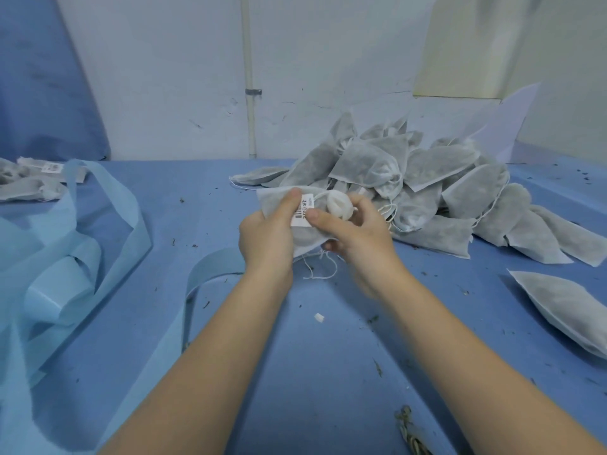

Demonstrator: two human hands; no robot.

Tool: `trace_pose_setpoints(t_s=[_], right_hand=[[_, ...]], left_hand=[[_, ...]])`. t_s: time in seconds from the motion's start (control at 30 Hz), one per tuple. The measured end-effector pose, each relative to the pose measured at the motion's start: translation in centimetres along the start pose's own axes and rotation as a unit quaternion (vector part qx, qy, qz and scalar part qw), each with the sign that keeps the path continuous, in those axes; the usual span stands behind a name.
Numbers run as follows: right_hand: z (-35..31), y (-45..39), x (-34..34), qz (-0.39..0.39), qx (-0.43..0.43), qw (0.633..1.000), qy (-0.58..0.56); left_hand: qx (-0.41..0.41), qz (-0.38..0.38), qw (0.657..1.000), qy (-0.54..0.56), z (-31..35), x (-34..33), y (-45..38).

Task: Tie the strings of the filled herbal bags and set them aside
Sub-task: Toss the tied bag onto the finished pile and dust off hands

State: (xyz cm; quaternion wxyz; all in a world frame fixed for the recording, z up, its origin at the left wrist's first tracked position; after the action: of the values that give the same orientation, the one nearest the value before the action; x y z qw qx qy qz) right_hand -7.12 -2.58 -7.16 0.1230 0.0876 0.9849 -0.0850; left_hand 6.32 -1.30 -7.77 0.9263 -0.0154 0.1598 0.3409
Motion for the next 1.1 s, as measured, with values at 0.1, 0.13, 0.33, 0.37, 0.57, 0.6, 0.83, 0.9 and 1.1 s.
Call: trace_pose_setpoints(t_s=[0.1,0.13,0.33,0.37,0.57,0.6,0.83,0.9,1.1], right_hand=[[0.6,0.3,-0.1,0.019,-0.082,0.991,-0.104],[0.5,0.2,0.2,0.057,-0.095,0.985,-0.13],[-3.8,-1.5,-6.0,0.096,0.012,0.995,-0.032],[-4.4,-0.8,-9.2,-0.01,0.02,0.999,0.041],[-5.2,1.2,-12.8,-0.156,0.032,0.977,0.144],[-5.2,1.1,-12.1,-0.147,0.027,0.98,0.129],[-6.3,0.8,-4.4,-0.053,0.052,0.995,0.061],[-6.7,0.9,-1.7,-0.028,0.081,0.994,0.074],[-8.2,0.8,7.2,0.084,0.143,0.98,0.112]], left_hand=[[0.026,0.017,1.0,-0.002,0.0,0.1,0.5],[0.05,0.01,0.999,0.013,-0.2,-0.1,0.7],[0.117,-0.018,0.99,0.07,-0.2,-0.8,1.9],[0.1,-0.017,0.991,0.086,0.2,-0.9,1.8],[0.042,-0.043,0.997,0.057,1.5,-0.7,0.4],[0.034,-0.052,0.998,0.024,1.4,-1.0,0.5],[-0.064,-0.1,0.982,-0.149,-0.1,-3.9,4.6],[-0.099,-0.131,0.963,-0.213,-0.9,-5.4,6.3],[-0.204,-0.291,0.881,-0.313,-2.5,-11.6,12.3]])
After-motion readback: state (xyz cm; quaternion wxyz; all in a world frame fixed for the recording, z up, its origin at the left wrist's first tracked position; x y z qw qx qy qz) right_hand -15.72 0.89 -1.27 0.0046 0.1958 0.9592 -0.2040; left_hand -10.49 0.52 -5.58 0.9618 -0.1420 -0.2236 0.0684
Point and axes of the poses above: each hand's wrist, its own y-axis away from the middle knuckle, its own x-axis out of the back of the hand, z = x × y, the point moved 7 cm from there along -y, towards the middle knuckle, and after that the axes turned 13 degrees about z, right-handed, at the moved point
